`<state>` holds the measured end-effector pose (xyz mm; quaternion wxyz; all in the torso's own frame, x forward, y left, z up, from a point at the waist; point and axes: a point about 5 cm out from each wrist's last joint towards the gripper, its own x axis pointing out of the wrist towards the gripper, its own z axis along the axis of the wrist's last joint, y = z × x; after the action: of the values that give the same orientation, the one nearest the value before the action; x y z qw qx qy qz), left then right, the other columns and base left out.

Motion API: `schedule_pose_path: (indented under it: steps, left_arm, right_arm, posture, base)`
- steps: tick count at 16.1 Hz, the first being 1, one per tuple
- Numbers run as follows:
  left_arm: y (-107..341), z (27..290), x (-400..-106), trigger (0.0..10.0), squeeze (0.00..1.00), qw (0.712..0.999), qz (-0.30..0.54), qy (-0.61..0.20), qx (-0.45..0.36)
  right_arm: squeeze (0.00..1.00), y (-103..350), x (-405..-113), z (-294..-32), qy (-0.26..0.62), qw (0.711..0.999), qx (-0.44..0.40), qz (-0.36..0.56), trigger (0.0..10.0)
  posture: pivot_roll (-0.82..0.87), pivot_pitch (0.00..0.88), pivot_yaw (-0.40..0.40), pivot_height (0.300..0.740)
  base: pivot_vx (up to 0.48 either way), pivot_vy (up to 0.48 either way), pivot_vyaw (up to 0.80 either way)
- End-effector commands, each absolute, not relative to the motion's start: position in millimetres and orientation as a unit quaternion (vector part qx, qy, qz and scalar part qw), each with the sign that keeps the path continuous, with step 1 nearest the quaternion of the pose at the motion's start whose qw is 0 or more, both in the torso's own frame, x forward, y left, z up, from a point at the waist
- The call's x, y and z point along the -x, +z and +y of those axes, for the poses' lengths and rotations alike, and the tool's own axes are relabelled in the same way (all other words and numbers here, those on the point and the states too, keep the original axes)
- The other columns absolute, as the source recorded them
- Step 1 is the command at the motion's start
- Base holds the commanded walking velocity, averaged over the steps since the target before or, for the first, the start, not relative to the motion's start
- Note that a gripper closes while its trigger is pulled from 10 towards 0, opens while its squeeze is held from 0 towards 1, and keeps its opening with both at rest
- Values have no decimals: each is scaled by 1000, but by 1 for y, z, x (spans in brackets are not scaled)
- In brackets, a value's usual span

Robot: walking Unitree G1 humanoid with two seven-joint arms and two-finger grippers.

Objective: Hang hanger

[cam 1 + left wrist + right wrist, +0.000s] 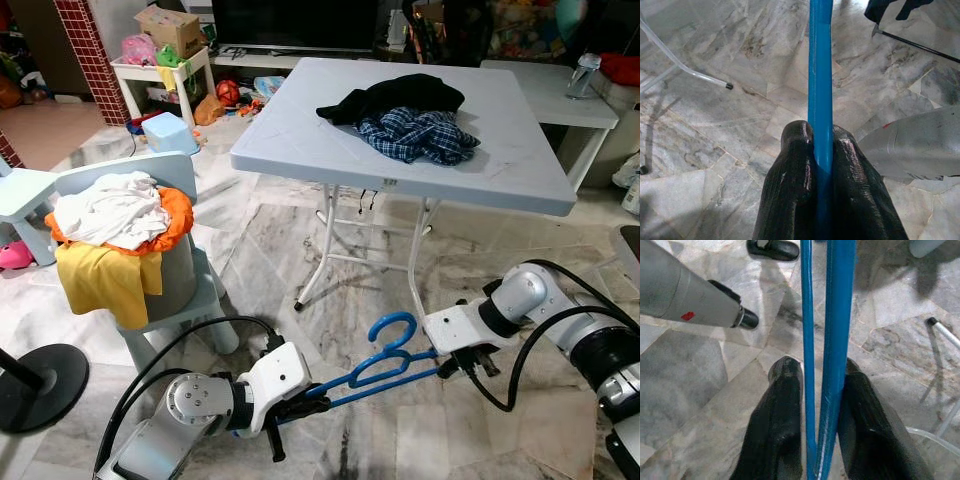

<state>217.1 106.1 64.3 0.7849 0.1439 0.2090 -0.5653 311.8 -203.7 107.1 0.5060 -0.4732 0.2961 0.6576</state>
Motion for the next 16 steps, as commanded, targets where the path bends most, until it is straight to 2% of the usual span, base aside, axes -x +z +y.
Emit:
schedule_pose_path:
  steps: [1,8,9,10,11,12,14,16]
  left_arm:
    - [67,105,-220,10000,0,784,201,-566,-155]
    - [64,107,-221,10000,0,786,199,-561,-168]
    - [63,108,-222,10000,1000,789,194,-558,-172]
    - [64,108,-225,10000,1000,797,185,-549,-171]
    - [73,109,-236,10000,1000,828,148,-515,-168]
    - [80,109,-243,10000,1000,846,123,-491,-164]
    - [99,114,-255,10000,1000,893,76,-430,-107]
    - [106,119,-258,10000,1000,909,59,-403,-86]
  right_arm:
    - [0,115,-315,-207,659,491,482,304,0]
    - [0,113,-317,-210,655,497,479,307,0]
    - [0,113,-317,-210,654,499,478,308,0]
    - [0,112,-317,-211,654,500,478,307,0]
    - [0,111,-319,-212,641,515,482,301,0]
    - [0,111,-321,-211,630,534,485,288,0]
    - [0,110,-327,-206,610,590,458,267,0]
    - [0,108,-329,-209,589,599,474,265,0]
  posture:
    - [-84,0,-11,740]
    - [-82,0,-11,740]
    - [-84,0,-10,740]
    - [-84,0,-10,740]
    - [-83,0,-12,740]
    - [-81,0,-13,740]
    - [-78,0,-16,740]
    - [-74,0,-18,740]
  base:
    - [0,0,0]
    - [0,0,0]
    - [0,0,0]
    - [0,0,0]
    - [0,0,0]
    - [0,0,0]
    - [0,0,0]
    - [0,0,0]
